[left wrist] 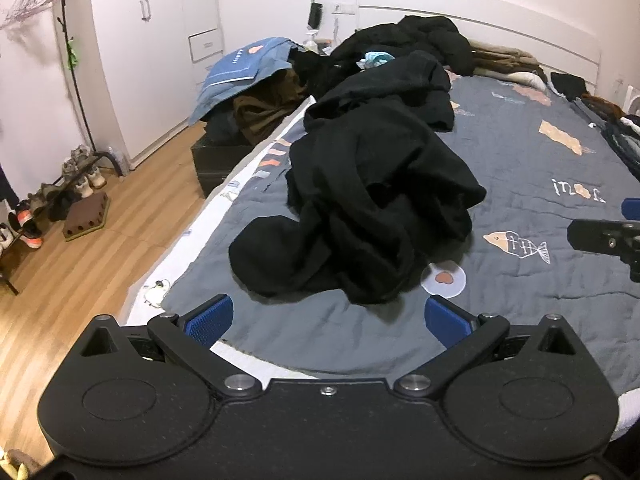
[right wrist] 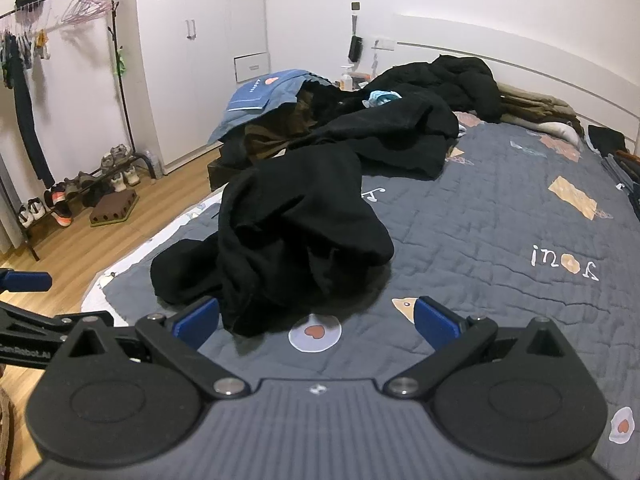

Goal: Fold clothes

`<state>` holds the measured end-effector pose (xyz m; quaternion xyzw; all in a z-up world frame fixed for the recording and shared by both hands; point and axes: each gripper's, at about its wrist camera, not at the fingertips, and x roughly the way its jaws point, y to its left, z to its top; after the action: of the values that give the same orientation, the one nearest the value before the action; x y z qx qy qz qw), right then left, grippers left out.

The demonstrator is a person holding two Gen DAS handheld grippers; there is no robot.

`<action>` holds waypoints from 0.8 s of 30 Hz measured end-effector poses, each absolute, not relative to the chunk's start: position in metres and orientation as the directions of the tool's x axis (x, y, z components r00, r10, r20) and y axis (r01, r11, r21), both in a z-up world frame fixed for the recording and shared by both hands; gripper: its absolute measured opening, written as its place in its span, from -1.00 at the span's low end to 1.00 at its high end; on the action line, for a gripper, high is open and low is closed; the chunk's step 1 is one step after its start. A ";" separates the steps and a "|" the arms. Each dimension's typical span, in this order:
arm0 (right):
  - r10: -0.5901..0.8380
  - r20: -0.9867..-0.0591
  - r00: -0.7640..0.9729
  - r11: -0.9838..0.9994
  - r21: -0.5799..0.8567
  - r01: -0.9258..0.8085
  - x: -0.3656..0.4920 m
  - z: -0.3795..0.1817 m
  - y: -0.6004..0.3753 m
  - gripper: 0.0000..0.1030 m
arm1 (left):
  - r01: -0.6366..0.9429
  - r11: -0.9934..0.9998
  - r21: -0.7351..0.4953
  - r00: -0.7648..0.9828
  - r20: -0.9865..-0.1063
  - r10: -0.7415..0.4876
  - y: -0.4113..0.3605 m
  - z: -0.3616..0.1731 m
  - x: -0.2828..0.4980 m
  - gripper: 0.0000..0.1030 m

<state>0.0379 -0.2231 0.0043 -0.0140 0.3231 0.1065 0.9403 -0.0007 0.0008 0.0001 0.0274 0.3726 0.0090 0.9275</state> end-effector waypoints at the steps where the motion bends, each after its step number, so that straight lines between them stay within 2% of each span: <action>1: 0.191 -0.610 0.769 0.977 0.043 -0.209 0.038 0.004 -0.222 1.00 | 0.002 0.998 0.061 0.726 -0.687 0.040 0.001 0.000 -0.001 1.00; 7: 0.193 -0.609 0.769 0.977 0.044 -0.210 0.038 0.006 -0.218 1.00 | -0.007 0.997 0.073 0.747 -0.663 0.053 0.004 0.000 -0.004 1.00; 24: 0.210 -0.613 0.762 0.973 0.053 -0.226 0.041 0.008 -0.220 1.00 | -0.007 0.999 -0.034 0.777 -0.630 -0.016 0.009 0.006 -0.009 1.00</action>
<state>0.0410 -0.2204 0.0083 -0.0119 0.3251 0.1160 0.9385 -0.0091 0.0092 0.0056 -0.0172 0.3341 -0.0024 0.9424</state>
